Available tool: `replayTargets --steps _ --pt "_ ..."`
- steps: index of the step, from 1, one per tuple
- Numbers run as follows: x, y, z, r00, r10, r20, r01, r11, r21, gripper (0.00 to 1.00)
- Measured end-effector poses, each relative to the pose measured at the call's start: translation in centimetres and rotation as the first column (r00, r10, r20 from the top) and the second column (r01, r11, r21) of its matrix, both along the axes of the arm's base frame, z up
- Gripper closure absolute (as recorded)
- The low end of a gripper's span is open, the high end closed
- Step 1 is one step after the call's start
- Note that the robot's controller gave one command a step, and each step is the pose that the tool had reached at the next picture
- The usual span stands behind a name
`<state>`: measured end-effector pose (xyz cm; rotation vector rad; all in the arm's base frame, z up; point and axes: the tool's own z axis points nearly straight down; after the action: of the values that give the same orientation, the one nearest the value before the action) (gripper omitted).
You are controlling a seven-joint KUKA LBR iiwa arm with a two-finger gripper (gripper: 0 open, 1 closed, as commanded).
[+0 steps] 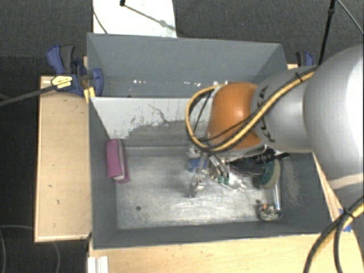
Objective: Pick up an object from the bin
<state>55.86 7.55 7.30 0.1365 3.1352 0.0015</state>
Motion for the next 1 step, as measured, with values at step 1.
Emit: replayTargets --steps 1 --pt "0.15 -3.43 -0.01 0.939 -0.343 -0.002 0.343 0.939 0.002 0.00"
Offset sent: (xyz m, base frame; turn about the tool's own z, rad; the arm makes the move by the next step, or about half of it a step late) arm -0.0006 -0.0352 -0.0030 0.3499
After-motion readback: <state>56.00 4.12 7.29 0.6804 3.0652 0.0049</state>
